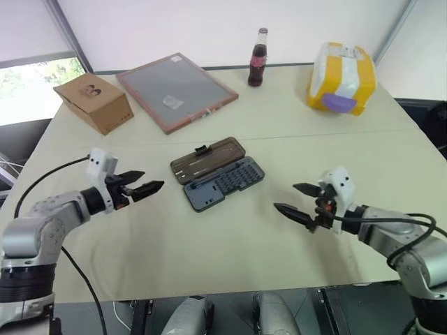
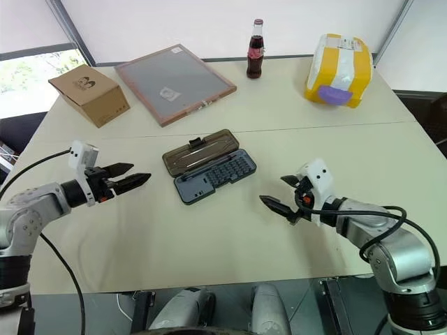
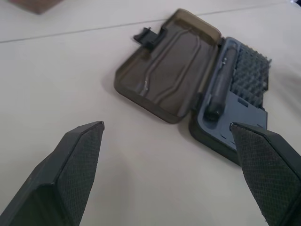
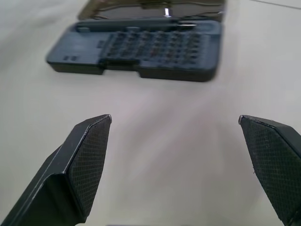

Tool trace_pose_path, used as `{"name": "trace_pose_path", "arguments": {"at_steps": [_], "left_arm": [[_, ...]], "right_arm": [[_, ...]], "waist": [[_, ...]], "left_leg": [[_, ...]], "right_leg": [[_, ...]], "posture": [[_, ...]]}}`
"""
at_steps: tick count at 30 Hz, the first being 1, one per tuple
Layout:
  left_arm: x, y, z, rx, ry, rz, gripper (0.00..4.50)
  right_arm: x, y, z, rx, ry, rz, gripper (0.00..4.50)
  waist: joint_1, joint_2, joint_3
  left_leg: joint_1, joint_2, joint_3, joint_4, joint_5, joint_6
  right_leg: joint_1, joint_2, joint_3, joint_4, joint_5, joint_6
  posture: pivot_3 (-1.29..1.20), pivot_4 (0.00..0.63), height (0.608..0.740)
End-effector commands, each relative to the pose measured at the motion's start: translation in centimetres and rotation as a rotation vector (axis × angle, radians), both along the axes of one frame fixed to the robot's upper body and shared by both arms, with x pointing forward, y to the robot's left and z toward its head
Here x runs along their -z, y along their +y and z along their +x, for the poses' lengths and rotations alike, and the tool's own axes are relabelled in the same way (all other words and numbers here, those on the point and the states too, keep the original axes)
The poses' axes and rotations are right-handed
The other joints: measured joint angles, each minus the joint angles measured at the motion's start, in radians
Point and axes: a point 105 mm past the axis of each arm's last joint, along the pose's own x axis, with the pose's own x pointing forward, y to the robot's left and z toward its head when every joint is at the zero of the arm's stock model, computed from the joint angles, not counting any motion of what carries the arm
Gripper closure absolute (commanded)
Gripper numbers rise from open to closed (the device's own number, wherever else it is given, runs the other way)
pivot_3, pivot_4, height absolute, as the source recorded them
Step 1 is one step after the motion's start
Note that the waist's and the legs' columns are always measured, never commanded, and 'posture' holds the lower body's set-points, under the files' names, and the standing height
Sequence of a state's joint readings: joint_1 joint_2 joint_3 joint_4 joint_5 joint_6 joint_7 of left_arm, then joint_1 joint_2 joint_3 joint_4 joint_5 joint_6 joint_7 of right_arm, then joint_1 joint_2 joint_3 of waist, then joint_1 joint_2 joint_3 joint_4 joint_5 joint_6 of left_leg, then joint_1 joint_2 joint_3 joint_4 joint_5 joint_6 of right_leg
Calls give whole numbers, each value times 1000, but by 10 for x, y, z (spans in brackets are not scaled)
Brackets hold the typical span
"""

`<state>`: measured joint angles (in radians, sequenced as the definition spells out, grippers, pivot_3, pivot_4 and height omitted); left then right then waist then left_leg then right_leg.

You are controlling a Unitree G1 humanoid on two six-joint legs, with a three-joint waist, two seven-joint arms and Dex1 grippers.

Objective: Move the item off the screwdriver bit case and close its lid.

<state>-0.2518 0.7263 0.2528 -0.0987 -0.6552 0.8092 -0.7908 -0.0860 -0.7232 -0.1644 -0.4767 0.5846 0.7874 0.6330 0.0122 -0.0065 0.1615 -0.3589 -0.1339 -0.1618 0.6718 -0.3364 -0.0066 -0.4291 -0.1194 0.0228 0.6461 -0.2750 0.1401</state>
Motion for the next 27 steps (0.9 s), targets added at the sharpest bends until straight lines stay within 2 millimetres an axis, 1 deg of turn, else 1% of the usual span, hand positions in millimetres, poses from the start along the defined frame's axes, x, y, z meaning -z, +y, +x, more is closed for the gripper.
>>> {"name": "trace_pose_path", "arguments": {"at_steps": [1, 3, 5, 18, 23, 27], "left_arm": [[-8, -3, -7, 73, -16, -15, 45], [-9, -8, -9, 98, -17, -29, 45], [-8, -8, -7, 90, -29, -17, 45], [-4, 1, 1, 15, -106, 37, 45], [-3, 0, -1, 18, -108, 30, 45], [-1, 3, 2, 8, -102, 44, 45]], "right_arm": [[-8, -1, 0, -4, -54, -44, 16], [-6, 1, -2, -18, -47, -52, 16], [-6, 2, -3, -21, -44, -46, 16], [-6, 3, 3, -16, -52, -52, 16], [-5, 2, 2, -15, -50, -57, 16], [-4, 2, 2, 0, -47, -54, 16]], "waist": [[-1, 0, 0], [-1, 0, 0], [0, 0, 0], [0, 0, 0], [0, 0, 0], [0, 0, 0]], "left_leg": [[0, 0, 0, 0, 0, 0], [0, 0, 0, 0, 0, 0], [0, 0, 0, 0, 0, 0], [0, 0, 0, 0, 0, 0], [0, 0, 0, 0, 0, 0], [0, 0, 0, 0, 0, 0]], "right_leg": [[0, 0, 0, 0, 0, 0], [0, 0, 0, 0, 0, 0], [0, 0, 0, 0, 0, 0], [0, 0, 0, 0, 0, 0], [0, 0, 0, 0, 0, 0], [0, 0, 0, 0, 0, 0]], "posture": [[0, 150, 740], [0, 150, 740], [0, 150, 740], [0, 150, 740], [0, 150, 740], [0, 150, 740]]}}
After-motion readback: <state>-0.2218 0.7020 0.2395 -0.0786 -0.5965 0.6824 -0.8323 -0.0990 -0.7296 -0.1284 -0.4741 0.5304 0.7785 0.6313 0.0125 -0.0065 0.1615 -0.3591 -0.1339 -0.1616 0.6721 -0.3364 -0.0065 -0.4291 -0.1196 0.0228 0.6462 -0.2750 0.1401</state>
